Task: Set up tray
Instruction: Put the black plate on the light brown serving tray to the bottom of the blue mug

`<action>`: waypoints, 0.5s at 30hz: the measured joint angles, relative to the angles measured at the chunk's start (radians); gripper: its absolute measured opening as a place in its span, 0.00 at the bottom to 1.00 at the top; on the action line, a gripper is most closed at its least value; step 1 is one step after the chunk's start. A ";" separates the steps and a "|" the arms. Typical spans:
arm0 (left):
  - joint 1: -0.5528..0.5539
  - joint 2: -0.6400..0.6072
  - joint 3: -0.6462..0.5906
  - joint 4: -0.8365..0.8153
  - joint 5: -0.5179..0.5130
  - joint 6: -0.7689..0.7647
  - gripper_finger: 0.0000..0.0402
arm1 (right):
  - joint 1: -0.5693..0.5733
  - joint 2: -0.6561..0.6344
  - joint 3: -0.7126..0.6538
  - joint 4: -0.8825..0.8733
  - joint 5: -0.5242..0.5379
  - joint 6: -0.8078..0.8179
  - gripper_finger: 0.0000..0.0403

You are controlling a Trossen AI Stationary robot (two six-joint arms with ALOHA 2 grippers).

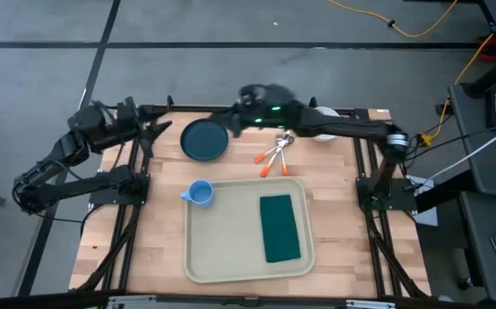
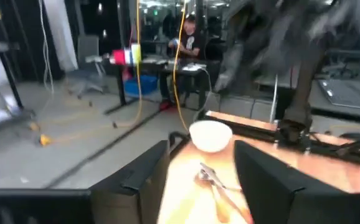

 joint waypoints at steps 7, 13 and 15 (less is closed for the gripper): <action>0.000 0.079 0.064 -0.263 -0.074 0.230 0.44 | 0.056 -0.242 0.000 -0.153 0.129 -0.149 0.35; -0.001 0.263 0.095 -0.501 -0.038 0.390 0.44 | 0.076 -0.310 -0.002 -0.277 0.165 -0.203 0.35; -0.001 0.346 0.095 -0.575 -0.061 0.453 0.44 | 0.077 -0.308 -0.003 -0.290 0.166 -0.204 0.35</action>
